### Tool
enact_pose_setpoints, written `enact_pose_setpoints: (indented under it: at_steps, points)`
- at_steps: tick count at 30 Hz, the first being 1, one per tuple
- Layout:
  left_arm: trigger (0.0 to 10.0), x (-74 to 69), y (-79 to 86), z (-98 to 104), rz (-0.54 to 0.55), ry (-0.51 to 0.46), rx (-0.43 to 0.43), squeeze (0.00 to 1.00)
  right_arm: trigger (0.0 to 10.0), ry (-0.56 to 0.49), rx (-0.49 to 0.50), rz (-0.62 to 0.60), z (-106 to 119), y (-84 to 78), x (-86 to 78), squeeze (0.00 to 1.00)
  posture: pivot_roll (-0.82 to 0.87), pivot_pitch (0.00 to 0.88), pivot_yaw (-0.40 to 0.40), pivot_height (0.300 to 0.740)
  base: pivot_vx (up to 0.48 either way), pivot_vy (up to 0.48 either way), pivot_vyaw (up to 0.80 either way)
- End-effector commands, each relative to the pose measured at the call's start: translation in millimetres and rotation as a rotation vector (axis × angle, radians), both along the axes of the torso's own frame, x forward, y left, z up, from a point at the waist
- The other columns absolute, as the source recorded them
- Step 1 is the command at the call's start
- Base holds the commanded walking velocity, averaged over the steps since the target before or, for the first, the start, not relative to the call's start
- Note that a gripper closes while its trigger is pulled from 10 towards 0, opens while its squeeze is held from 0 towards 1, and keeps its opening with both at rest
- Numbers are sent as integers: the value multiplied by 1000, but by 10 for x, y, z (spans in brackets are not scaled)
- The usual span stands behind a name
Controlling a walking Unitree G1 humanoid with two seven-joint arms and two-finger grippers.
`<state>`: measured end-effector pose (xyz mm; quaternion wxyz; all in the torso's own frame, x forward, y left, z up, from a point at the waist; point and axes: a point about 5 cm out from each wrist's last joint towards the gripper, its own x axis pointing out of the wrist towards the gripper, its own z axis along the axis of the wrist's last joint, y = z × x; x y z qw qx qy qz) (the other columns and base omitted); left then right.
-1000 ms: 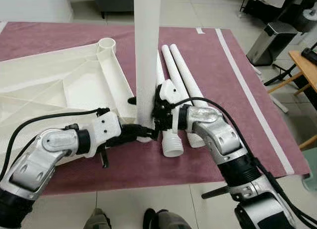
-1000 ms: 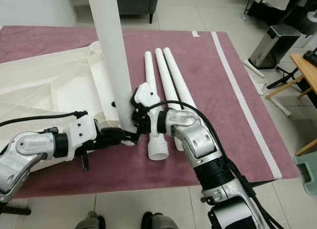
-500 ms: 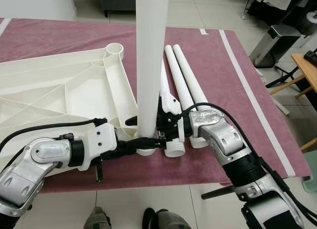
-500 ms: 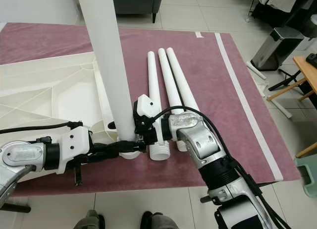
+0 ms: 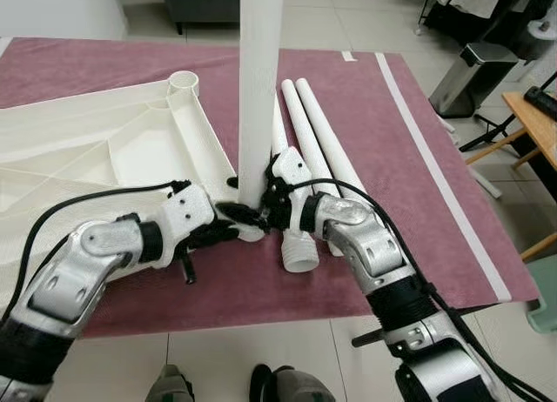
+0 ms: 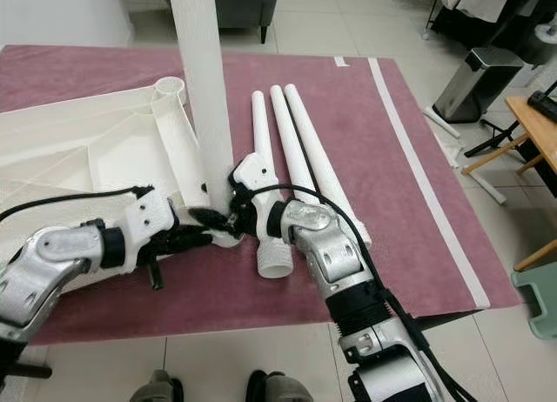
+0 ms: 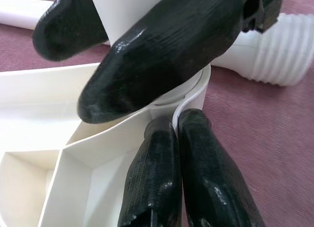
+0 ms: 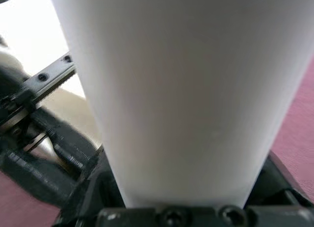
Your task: Building children table
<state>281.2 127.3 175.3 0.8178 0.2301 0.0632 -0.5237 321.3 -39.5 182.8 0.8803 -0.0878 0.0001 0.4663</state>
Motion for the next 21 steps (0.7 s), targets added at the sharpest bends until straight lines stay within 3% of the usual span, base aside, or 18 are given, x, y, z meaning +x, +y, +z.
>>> enact_pose_setpoints:
  at_steps: [1,7,8,9,10,16,17,18,19,21]
  points:
    - [0,105,-197,78,31,-74,-72,0,0,119,-86,-122,-295,144,-1,0,147,174,-57,740,0,0,0]
    - [0,227,-179,77,74,-81,-59,0,0,105,-101,-229,-323,177,35,0,144,173,-54,740,0,0,0]
    - [0,331,-184,83,105,-84,-51,0,0,112,-101,-300,-348,220,47,0,144,173,-51,740,0,0,0]
    - [0,331,-184,83,105,-84,-51,0,0,112,-101,-300,-348,220,47,0,144,173,-51,740,0,0,0]
    - [0,485,-211,109,138,-93,-42,0,0,126,-88,-390,-378,334,38,0,140,171,-46,740,0,0,0]
    - [0,507,-226,138,125,-104,-36,0,0,122,-39,-383,-337,413,14,0,140,170,-45,740,0,0,0]
    - [0,502,-228,144,116,-109,-35,0,4078,116,-20,-367,-312,434,6,0,139,169,-45,740,0,0,0]
    - [0,502,-228,144,116,-109,-35,0,4078,116,-20,-367,-312,434,6,0,139,169,-45,740,0,0,0]
    - [0,467,-227,156,93,-114,-35,0,10000,94,16,-312,-246,458,-20,0,140,166,-46,740,0,0,0]
    - [0,428,-224,167,69,-119,-37,0,10000,67,45,-267,-175,464,-39,0,140,164,-49,740,0,0,0]
